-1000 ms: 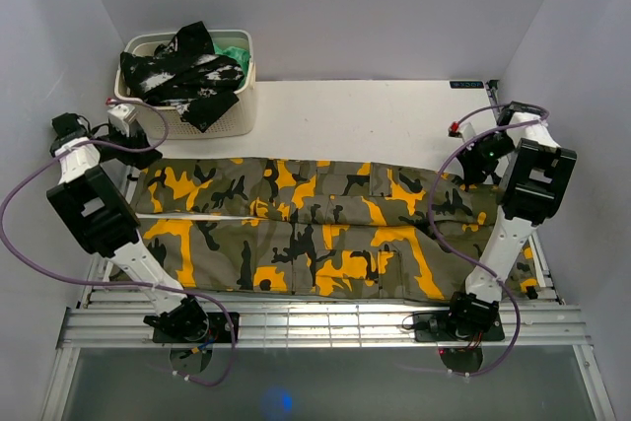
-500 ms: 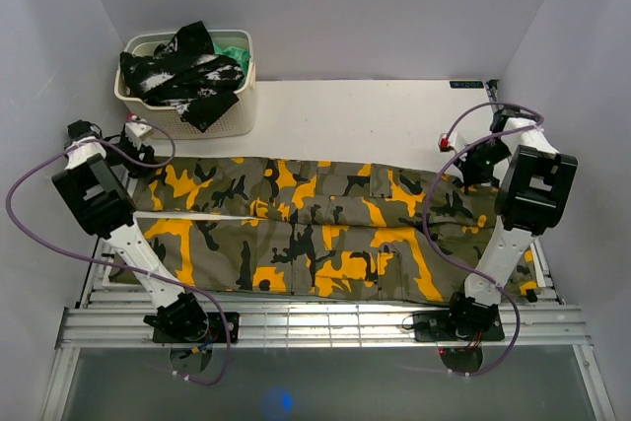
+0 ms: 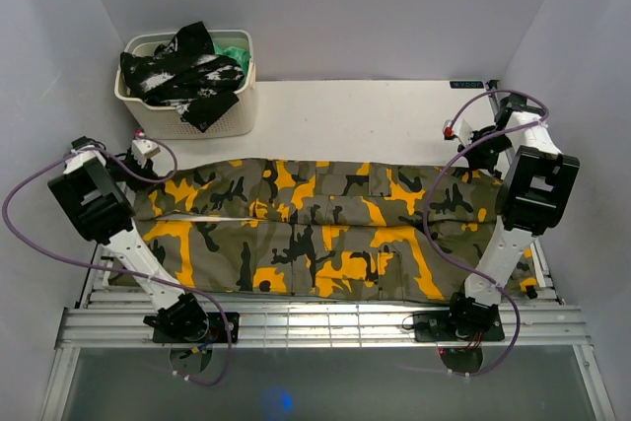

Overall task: Fold and stack the trousers
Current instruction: Fold the trousers

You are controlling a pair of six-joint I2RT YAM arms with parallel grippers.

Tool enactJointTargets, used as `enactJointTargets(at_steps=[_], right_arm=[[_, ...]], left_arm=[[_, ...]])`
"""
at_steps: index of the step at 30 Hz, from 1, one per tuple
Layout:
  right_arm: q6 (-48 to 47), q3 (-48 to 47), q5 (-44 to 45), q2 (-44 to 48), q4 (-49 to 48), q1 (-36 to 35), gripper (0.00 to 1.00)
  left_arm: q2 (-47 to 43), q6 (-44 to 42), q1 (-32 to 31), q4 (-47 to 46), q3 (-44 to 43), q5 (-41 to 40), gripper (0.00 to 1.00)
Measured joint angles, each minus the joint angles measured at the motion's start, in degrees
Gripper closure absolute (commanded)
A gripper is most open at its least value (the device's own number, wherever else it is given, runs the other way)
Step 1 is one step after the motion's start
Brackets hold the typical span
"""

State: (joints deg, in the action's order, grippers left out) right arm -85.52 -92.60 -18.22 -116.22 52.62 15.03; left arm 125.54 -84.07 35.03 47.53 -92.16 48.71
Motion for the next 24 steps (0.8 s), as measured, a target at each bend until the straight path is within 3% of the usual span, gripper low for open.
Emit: enactJointTargets(at_steps=[8,13,24], right_arm=[[-0.22,0.00,-1.16,0.00,-0.35,-0.04,0.92],[-0.09,-0.09,-2.36,0.11,-0.28,0.17,0.92],[-0.17,-2.49,-6.32,3.76,1.07,2.45,0.92]], left_arm=[[-7.15,-3.34,4.57,9.84,8.11,-4.42,0.83],[-7.15,-0.66,4.59,10.05,7.04,-4.74,0.99],[-7.52,4.02,4.48,4.15,6.54,-2.34,1.00]])
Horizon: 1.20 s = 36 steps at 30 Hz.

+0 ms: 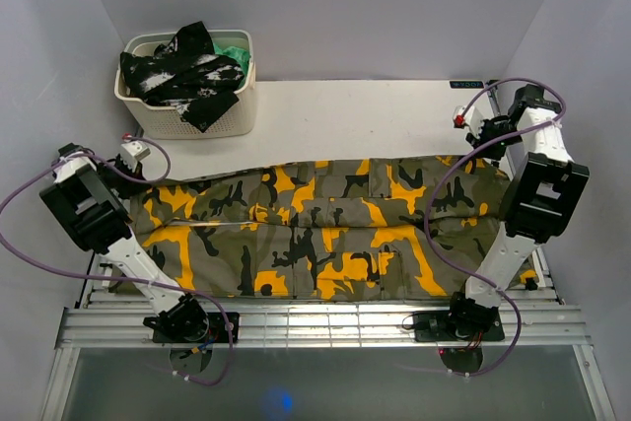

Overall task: Fold and stack the trousers
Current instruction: Fold the trousers

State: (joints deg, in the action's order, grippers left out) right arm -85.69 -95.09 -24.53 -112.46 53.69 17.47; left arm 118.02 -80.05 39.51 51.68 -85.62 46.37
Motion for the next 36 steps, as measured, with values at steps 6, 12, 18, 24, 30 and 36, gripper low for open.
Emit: enactJointTargets(at_steps=[6,12,18,24,30,36], right_arm=[[-0.22,0.00,-0.31,0.68,0.35,0.26,0.92],[1.60,-0.48,-1.68,1.90,0.22,1.14,0.92],[2.73,-0.96,-4.11,5.44,-0.09,2.01,0.92],[-2.14,5.42,-5.84,18.47,-0.20,7.43,0.92],[-13.97,21.64,-6.56,36.28,5.14,16.65,0.92],[-16.09,34.12,-5.49,40.96,9.25,18.01,0.34]], left_arm=[[-4.26,0.83,0.02,-3.91,3.15,1.36,1.00],[-9.81,6.84,0.02,-12.37,4.98,4.48,1.00],[-13.33,11.61,0.26,-19.02,6.78,7.30,1.00],[-23.10,10.69,5.68,-18.67,13.05,11.30,1.00],[-34.23,-4.02,20.50,-3.37,17.49,17.03,1.00],[-31.36,-21.75,28.96,11.06,22.69,14.34,0.69]])
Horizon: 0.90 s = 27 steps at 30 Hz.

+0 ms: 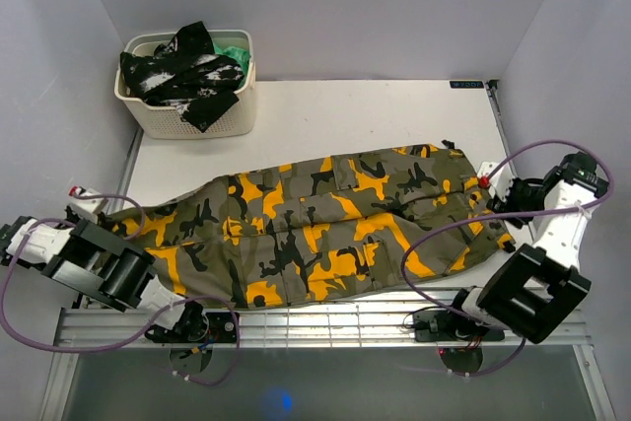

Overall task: Fold and stack the trousers
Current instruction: Fold the trousers

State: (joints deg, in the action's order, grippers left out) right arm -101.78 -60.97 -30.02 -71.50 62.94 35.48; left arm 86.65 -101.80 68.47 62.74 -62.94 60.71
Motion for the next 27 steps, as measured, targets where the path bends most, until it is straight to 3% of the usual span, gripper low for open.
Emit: enactJointTargets(at_steps=[1,2,4,9,12,13,18,22,27], right_arm=[[1.44,-0.76,-0.04,-1.73,-0.26,-0.76,0.03],[3.32,-2.93,-0.35,-4.20,0.63,-1.53,0.08],[7.17,-11.74,-1.36,-11.76,2.25,-3.80,0.08],[19.34,-45.51,-5.27,-33.16,5.11,-11.80,0.06],[23.67,-58.62,-5.66,-42.75,5.55,-18.34,0.06],[24.22,-60.24,-5.14,-44.94,5.49,-20.59,0.07],[24.72,-59.04,-1.40,-52.46,4.28,-30.10,0.10],[24.83,-57.40,0.02,-57.68,1.73,-33.77,0.10],[25.16,-57.40,1.46,-61.02,-2.54,-33.97,0.03]], left_arm=[[1.55,-1.25,-0.07,1.18,0.94,-0.35,0.69],[2.86,-2.21,-0.11,2.14,1.66,-0.48,0.70],[4.35,-3.30,-0.92,3.28,2.29,-0.48,0.79],[4.50,-1.64,-4.72,2.58,2.01,-0.33,0.90],[4.96,0.44,-6.97,2.01,1.07,-0.70,0.94],[5.33,0.98,-7.28,1.70,0.50,-0.90,0.92],[8.15,3.96,-7.63,1.01,-2.56,-2.16,0.47],[9.90,6.43,-8.76,1.01,-4.66,-4.02,0.34],[12.02,8.90,-11.80,1.11,-7.67,-6.62,0.31]])
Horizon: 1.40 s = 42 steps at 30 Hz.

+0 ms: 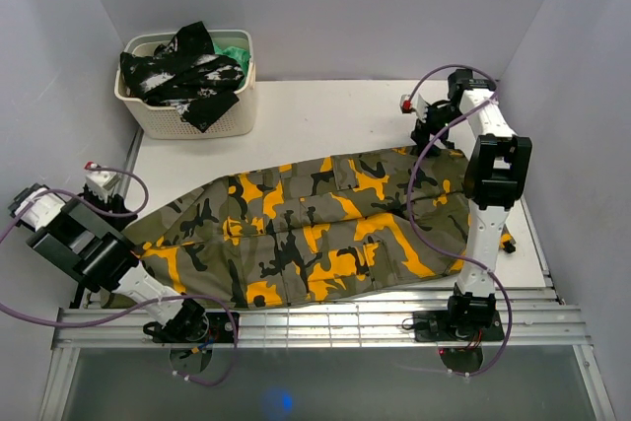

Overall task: Fold and stack the trousers
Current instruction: Fold the trousers

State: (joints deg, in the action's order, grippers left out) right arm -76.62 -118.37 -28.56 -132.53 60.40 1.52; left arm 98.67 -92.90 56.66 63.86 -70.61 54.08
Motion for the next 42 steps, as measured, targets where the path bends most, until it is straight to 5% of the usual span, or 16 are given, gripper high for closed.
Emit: enactJointTargets(at_steps=[6,7,19,31,42], right_arm=[[-0.33,0.15,3.21,-3.02,-2.78,0.24,0.61],[-0.55,0.44,3.69,-3.37,-2.67,0.35,0.92],[-1.57,5.99,4.96,-0.46,-1.77,6.12,0.92],[-0.74,6.47,5.73,0.81,-1.66,6.80,0.92],[-0.24,6.47,6.16,0.83,-1.66,6.71,0.92]], left_arm=[[2.62,2.36,-2.49,0.57,-3.61,-4.00,0.31],[2.99,2.62,-2.89,0.87,-4.17,-4.85,0.31],[5.38,5.66,-12.70,3.23,-6.12,-19.37,0.32],[-2.23,4.02,-15.72,-5.40,5.62,-33.77,0.32],[-4.11,2.62,-18.53,-8.17,8.90,-36.37,0.35]])
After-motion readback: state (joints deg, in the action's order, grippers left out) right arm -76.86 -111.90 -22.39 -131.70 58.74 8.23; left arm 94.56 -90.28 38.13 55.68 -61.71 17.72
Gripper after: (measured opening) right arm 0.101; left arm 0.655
